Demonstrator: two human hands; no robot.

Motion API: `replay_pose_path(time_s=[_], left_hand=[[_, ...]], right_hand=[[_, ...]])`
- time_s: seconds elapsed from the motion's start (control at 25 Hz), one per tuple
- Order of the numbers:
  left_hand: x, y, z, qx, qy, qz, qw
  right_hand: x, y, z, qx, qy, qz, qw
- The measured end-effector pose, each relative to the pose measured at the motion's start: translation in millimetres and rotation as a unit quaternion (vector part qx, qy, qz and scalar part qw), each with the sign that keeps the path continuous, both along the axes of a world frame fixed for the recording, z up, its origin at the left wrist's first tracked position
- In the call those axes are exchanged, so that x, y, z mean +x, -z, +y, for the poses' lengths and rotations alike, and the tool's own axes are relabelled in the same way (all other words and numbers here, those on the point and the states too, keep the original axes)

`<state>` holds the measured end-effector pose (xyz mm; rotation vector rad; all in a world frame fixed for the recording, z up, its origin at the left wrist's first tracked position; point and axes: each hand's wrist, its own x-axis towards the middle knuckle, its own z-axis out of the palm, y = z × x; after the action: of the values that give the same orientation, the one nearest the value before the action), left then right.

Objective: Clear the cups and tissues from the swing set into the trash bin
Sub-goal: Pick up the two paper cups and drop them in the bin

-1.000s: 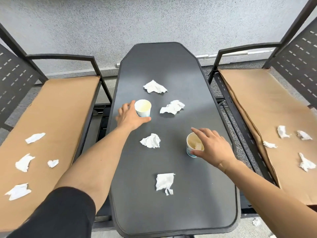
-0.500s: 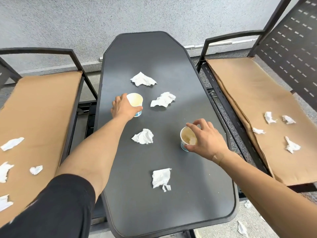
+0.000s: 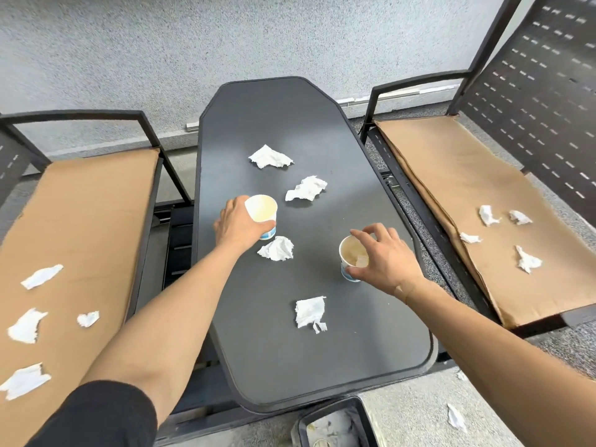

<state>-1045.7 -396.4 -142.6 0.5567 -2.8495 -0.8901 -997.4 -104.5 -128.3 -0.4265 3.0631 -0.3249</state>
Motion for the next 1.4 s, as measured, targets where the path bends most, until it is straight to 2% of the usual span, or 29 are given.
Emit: replay_pose_path(time_s=[0.2,0.4,0.68,1.12,1.4], left_hand=[[56.4,-23.0,10.2,0.022,0.026,0.037,0.999],[122.5,-38.5,34.4,0.103,0.028,0.081,0.991],[220.4,-41.2,100.2,0.118,0.015,0.099,0.988],[335.6,-8.6,168.4,0.145,0.011,0.055,0.988],[385.9,50.3,165.1,0.179,0.032,-0.016,0.983]], right_hand=[[35.6,-20.3,-3.7,-0.024,-0.007,0.019,1.000],[68.9,-31.4,0.4,-0.043,-0.042,0.034,0.998],[133.9,-29.5,54.3,-0.073,-0.088,0.036,0.993],[211.7,6.5,109.0,-0.053,-0.157,0.012,0.986],[247.5,56.5,99.9,-0.060,-0.148,-0.030,0.987]])
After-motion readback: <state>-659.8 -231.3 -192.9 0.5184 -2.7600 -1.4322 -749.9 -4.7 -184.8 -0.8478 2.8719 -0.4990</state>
